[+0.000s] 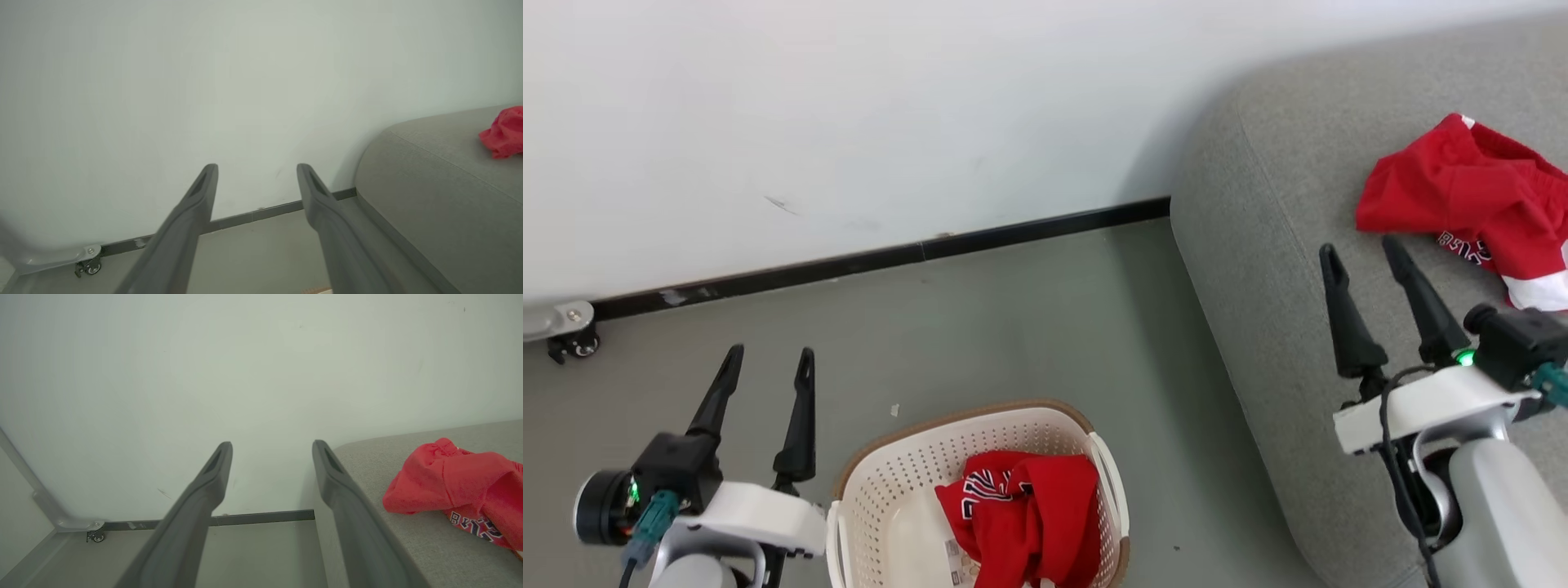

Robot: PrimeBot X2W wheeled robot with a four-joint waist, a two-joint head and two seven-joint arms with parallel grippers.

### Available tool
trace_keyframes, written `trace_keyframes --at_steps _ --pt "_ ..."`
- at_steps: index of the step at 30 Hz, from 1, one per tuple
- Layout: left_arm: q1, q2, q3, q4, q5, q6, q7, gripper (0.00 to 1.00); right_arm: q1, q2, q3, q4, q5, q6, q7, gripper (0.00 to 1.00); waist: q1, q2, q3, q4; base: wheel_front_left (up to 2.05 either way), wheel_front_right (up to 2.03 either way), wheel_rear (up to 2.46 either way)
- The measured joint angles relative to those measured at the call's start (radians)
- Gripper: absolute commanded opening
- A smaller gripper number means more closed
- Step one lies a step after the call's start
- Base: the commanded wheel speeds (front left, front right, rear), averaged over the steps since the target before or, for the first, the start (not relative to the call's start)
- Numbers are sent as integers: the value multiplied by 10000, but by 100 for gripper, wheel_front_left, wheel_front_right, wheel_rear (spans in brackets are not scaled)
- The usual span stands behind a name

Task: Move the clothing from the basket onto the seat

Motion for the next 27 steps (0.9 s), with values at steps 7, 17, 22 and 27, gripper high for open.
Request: trace_keyframes --at_steps 7,17,22,27 --pt "764 -90 495 117 -12 96 0 100 960 290 -140 -69 -424 0 0 100 0 0 -572 168 0 0 0" --pt "1597 -155 872 280 10 169 0 100 2129 445 -418 -301 -1020 0 0 100 -1 0 -1251 375 0 0 0" --pt "1830 -209 1037 366 61 159 0 100 2651 535 -541 -336 -1185 0 0 100 0 0 -1559 471 0 0 0" --pt "1973 -276 1045 393 130 157 0 100 2978 585 -466 -336 -1271 0 0 100 0 0 -1728 519 0 0 0"
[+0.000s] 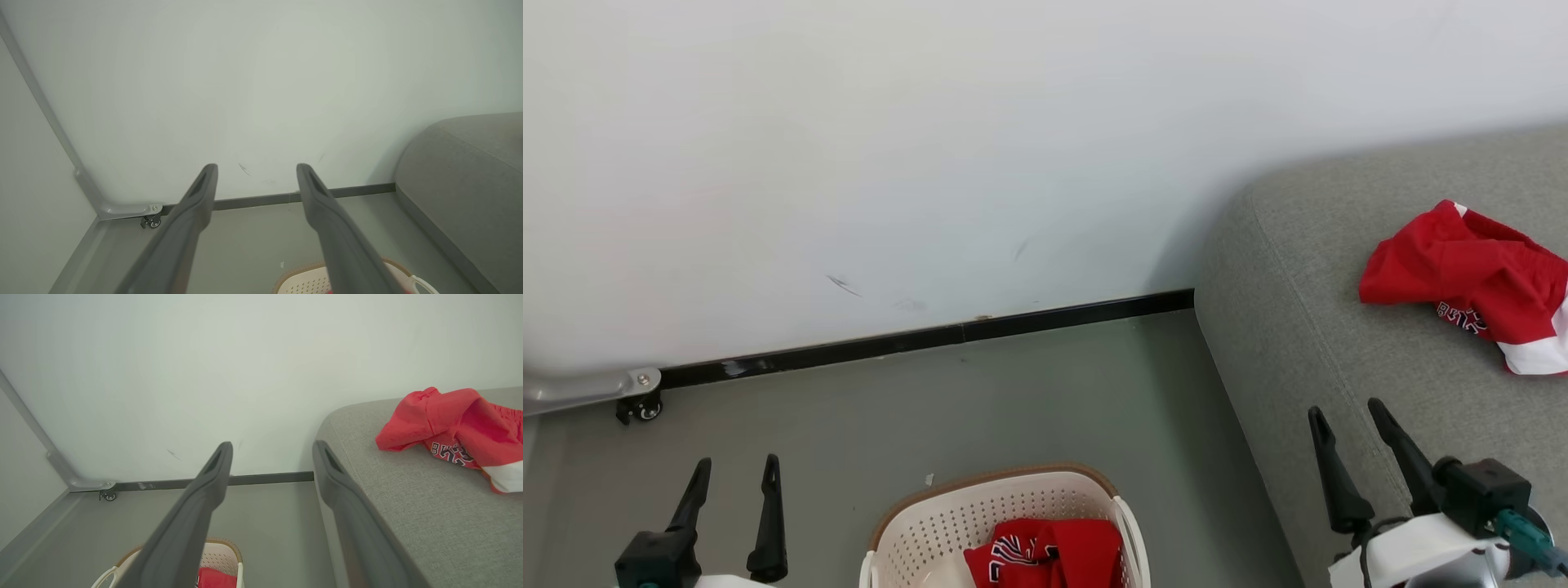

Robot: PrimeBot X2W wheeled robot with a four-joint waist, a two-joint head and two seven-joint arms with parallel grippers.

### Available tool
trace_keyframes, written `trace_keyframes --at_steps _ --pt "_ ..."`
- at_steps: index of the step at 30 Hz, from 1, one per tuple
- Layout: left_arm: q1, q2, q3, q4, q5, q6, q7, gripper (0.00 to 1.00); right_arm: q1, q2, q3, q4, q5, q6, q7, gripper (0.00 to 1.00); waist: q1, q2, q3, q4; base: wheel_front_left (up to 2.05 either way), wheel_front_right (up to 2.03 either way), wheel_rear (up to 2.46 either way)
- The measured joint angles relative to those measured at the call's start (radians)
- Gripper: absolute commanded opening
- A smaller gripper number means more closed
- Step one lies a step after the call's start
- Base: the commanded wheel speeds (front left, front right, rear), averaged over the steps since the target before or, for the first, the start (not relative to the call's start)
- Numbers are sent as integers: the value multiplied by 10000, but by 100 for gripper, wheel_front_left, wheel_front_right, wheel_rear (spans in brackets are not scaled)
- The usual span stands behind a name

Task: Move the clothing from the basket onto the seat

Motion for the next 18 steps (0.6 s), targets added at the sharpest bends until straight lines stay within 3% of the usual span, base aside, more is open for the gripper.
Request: trace_keyframes --at_steps 18 --pt "346 -232 161 -102 217 -180 0 100 589 12 165 -115 284 0 0 100 0 0 -278 53 0 0 0"
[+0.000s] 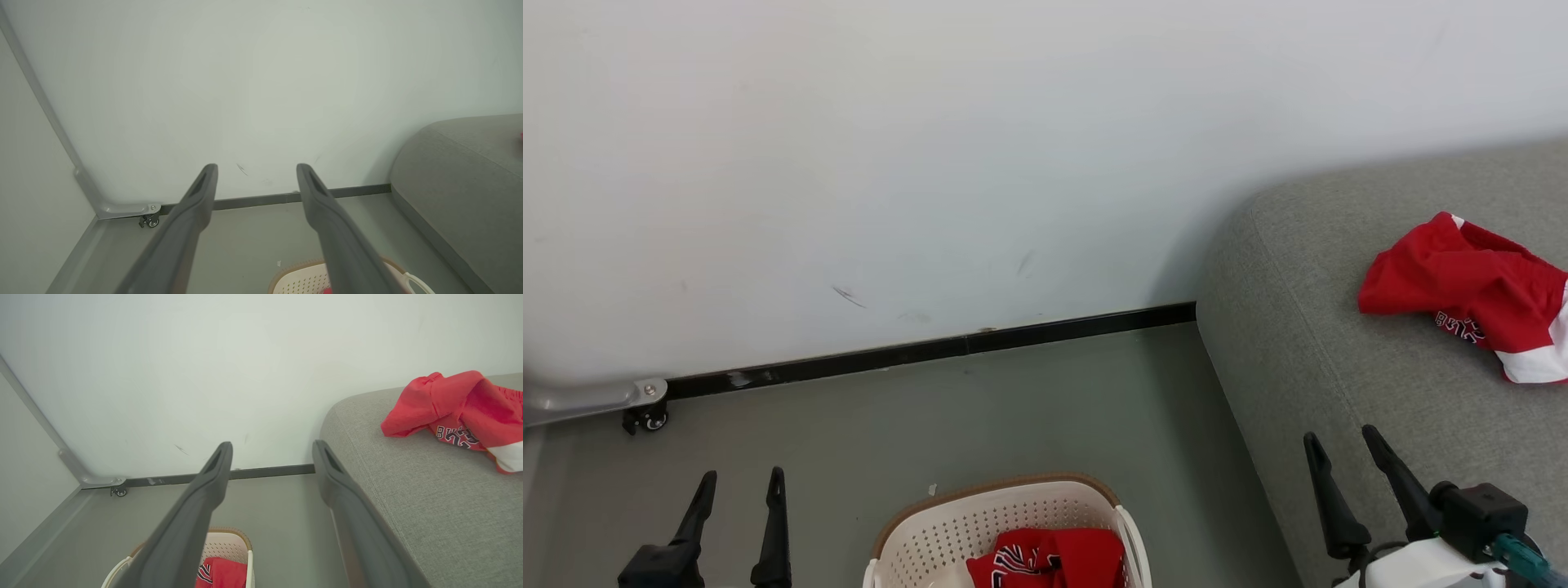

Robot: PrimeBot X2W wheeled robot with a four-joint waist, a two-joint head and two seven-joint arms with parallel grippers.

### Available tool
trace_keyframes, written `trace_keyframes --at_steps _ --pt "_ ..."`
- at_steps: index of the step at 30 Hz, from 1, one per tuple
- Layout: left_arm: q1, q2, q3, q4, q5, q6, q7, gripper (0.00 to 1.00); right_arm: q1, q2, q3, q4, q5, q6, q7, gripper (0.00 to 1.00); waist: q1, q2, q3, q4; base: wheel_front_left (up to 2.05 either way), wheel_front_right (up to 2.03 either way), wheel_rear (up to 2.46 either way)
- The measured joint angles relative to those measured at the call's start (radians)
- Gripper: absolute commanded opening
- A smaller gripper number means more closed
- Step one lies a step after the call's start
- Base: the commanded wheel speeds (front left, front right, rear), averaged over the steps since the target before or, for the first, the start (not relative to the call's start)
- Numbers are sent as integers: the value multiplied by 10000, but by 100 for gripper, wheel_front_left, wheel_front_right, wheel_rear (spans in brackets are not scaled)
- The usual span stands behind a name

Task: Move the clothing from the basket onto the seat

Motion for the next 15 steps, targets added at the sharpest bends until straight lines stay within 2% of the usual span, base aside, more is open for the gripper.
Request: trace_keyframes --at_steps 15 --pt "114 17 88 -21 353 -261 0 100 7 0 4 -205 109 0 0 100 0 0 146 18 0 0 0"
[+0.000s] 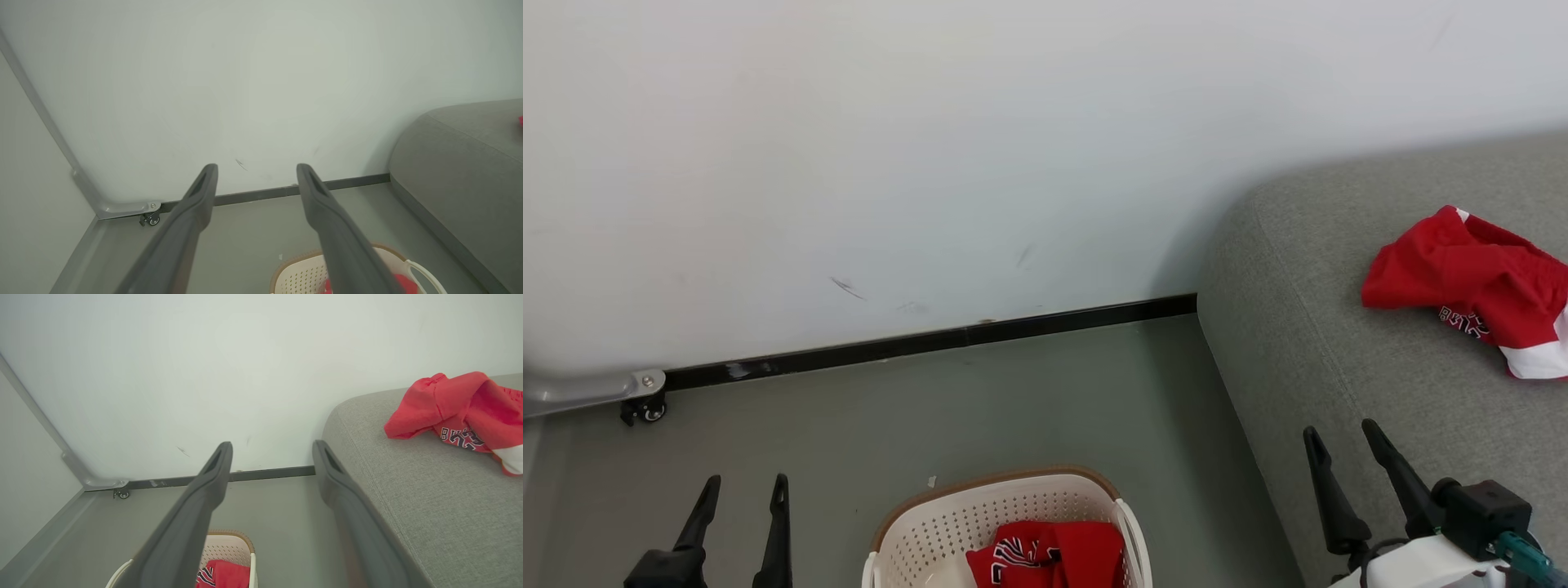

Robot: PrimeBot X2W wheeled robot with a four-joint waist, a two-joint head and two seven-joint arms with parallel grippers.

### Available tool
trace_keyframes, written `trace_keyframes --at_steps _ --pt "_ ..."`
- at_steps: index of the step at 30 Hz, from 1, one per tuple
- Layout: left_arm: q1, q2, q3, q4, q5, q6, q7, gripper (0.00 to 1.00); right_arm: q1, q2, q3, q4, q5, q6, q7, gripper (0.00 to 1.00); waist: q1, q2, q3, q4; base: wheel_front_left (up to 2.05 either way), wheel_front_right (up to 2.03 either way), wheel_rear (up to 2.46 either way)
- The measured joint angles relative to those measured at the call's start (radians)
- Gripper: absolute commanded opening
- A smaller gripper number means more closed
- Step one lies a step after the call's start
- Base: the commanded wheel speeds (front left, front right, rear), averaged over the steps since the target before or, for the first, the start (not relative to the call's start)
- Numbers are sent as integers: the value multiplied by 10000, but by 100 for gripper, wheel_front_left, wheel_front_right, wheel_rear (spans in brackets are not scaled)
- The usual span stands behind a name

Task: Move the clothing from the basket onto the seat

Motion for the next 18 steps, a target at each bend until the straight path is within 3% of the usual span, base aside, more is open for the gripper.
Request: trace_keyframes --at_steps 18 --pt "-949 148 -955 510 546 -673 2 100 -122 0 140 -497 -138 0 0 100 0 0 672 -65 0 0 0"
